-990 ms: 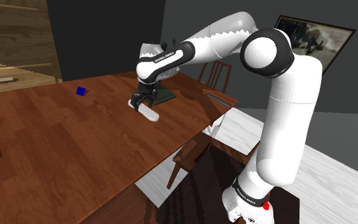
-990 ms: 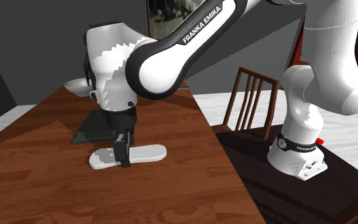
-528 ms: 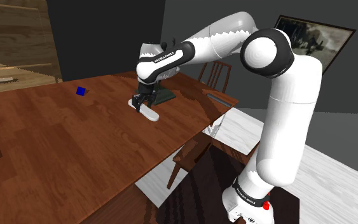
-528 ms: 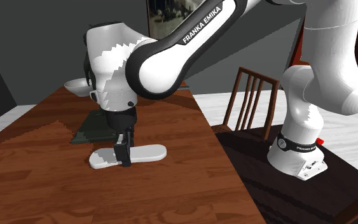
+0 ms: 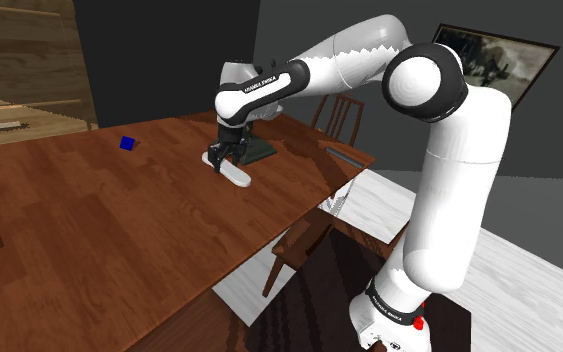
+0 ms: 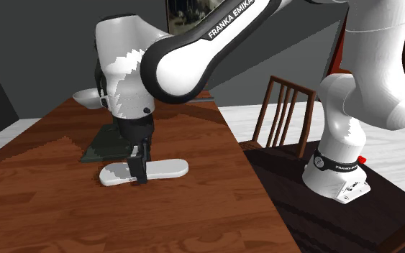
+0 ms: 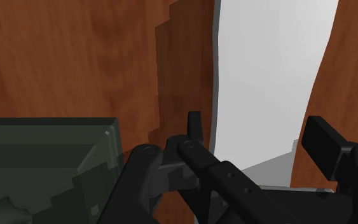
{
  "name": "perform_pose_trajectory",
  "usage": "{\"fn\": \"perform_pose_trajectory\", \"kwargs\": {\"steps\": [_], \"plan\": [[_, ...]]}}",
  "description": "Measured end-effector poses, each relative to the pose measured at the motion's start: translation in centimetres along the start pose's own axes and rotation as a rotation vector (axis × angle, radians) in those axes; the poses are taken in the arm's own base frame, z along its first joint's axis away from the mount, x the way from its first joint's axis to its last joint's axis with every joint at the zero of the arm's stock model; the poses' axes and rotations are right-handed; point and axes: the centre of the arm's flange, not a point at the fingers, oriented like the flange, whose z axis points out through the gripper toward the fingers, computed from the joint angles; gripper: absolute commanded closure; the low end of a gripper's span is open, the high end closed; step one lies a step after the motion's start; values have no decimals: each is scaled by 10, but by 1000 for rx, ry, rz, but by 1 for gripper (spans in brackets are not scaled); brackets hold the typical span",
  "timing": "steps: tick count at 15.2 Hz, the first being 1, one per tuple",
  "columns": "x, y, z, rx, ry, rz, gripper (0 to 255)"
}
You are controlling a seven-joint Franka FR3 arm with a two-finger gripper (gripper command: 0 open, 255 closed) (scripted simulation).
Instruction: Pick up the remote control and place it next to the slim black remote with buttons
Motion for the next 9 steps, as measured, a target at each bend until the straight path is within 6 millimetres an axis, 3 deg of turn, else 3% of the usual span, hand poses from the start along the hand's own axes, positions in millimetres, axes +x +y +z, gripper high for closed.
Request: {"fn": "perform_pose_trajectory", "kwargs": {"steps": [9], "plan": [[0, -1, -48, 0, 0, 0, 255]]}}
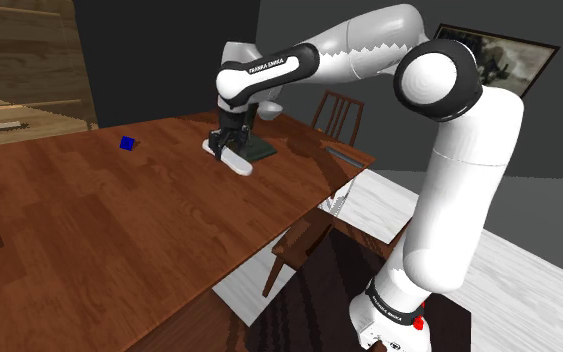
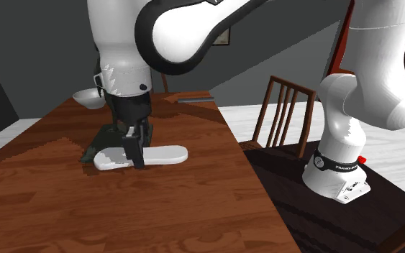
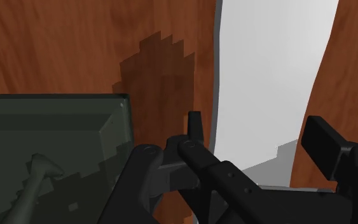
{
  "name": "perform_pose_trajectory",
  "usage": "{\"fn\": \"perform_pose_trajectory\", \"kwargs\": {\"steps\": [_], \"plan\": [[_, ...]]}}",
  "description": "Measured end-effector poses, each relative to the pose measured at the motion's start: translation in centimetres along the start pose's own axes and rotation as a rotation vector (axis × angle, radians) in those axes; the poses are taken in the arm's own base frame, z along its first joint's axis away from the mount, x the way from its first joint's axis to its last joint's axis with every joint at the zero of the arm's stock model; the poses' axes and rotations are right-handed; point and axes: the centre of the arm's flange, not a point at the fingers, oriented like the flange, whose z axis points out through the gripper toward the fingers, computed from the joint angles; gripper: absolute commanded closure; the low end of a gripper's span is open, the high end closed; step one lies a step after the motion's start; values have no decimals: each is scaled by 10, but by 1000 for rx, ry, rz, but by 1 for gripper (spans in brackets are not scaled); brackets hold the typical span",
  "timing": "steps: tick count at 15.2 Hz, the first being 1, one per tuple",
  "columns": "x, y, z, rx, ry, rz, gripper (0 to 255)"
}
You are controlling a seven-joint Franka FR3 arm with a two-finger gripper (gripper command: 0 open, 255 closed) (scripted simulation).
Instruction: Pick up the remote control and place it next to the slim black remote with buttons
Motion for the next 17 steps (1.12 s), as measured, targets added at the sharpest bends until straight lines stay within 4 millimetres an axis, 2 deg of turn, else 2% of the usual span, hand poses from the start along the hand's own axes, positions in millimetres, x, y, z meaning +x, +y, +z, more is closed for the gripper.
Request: {"fn": "perform_pose_trajectory", "kwargs": {"steps": [4, 5, 12, 17], "plan": [[0, 0, -19, 0, 0, 0, 255], [-1, 6, -22, 0, 0, 0, 255], [-30, 86, -23, -1, -1, 1, 255], [-56, 146, -30, 0, 0, -1, 255]]}}
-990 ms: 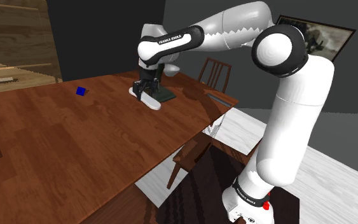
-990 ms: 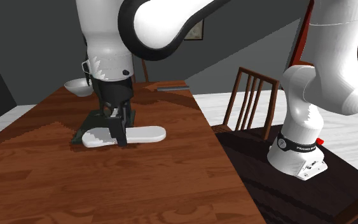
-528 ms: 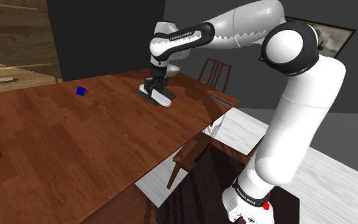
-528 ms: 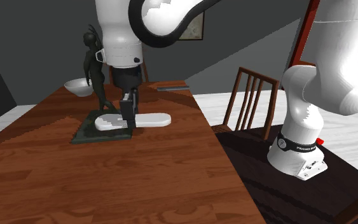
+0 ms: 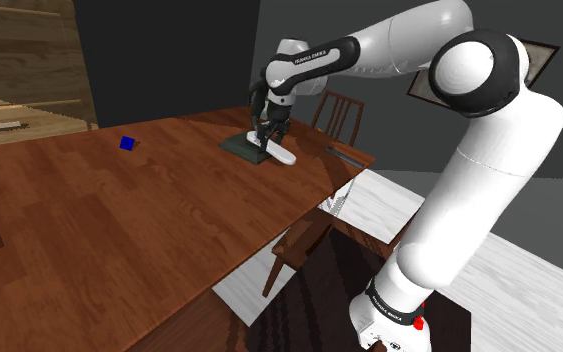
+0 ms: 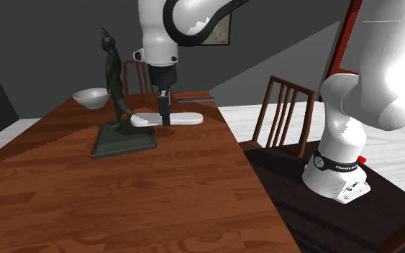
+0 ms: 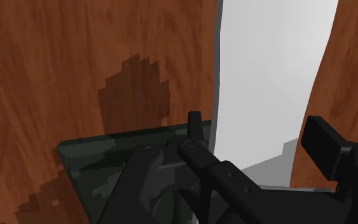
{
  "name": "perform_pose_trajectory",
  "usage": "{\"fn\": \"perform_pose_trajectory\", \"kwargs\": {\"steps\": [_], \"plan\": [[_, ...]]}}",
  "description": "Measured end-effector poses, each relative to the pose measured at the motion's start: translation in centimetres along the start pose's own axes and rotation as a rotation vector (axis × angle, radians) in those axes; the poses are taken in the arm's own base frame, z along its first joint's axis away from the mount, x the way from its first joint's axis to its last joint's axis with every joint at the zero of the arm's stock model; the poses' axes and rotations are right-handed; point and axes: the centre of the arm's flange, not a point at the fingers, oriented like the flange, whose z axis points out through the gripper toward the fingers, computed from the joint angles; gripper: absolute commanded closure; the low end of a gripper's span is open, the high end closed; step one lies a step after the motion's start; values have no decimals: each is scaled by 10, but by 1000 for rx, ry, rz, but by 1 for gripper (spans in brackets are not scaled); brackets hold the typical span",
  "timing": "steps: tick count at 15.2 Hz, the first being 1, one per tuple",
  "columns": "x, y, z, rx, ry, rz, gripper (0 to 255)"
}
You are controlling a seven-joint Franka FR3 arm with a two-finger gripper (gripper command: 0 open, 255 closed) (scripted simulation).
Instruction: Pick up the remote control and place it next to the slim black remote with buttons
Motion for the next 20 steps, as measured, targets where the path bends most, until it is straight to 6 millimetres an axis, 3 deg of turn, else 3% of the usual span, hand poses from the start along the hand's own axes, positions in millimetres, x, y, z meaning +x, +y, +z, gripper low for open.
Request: {"fn": "perform_pose_trajectory", "kwargs": {"steps": [13, 18, 20], "plan": [[-62, 156, -2, 0, -1, 2, 255], [-84, 226, 0, 0, -1, 3, 255], [-91, 238, 1, 0, -1, 2, 255]]}}
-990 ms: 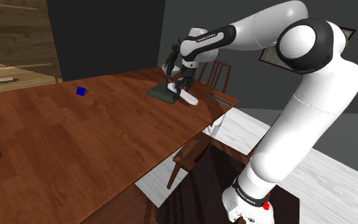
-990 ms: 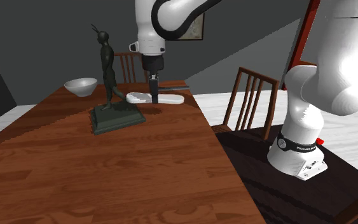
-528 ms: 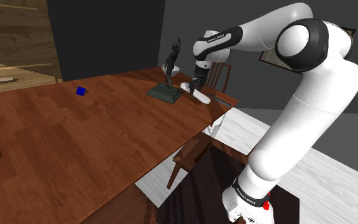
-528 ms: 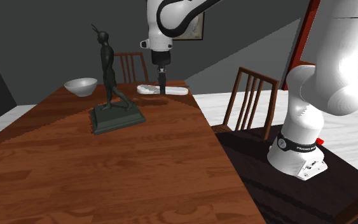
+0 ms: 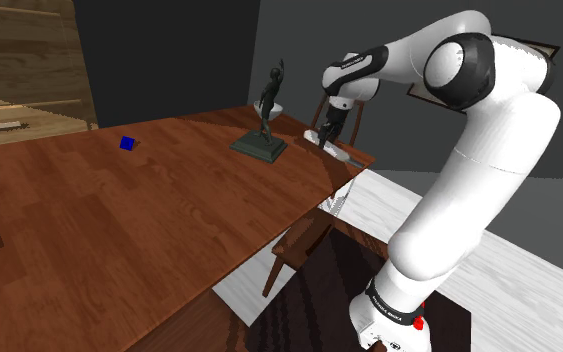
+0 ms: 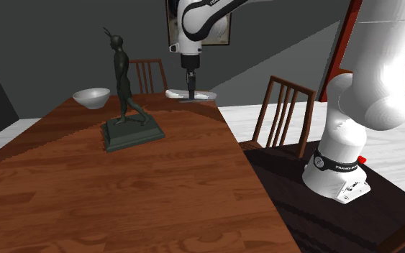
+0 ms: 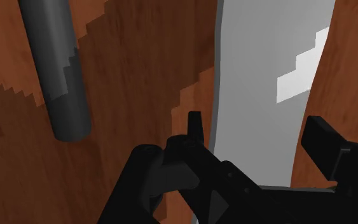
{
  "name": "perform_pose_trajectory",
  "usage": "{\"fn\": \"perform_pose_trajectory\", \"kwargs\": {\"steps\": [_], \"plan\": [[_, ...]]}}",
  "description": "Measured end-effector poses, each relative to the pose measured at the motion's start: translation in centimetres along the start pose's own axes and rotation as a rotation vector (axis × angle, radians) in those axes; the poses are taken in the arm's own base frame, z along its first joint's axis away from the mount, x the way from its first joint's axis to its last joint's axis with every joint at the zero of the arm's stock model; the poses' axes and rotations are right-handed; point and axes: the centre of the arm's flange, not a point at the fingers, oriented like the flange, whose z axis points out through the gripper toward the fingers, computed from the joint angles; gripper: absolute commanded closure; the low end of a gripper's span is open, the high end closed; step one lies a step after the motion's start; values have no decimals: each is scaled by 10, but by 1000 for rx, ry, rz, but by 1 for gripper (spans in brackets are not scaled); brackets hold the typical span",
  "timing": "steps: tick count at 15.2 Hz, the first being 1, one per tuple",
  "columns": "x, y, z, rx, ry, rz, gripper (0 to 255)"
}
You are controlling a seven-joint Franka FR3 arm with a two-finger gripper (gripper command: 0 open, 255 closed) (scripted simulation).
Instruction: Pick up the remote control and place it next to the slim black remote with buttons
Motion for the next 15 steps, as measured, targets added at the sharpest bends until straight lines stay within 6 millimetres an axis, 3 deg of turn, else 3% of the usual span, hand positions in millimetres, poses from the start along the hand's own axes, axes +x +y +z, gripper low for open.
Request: {"fn": "perform_pose_trajectory", "kwargs": {"steps": [12, 15], "plan": [[-2, 5, 63, 0, 0, -2, 255], [-2, 5, 69, 0, 0, -2, 255]]}}
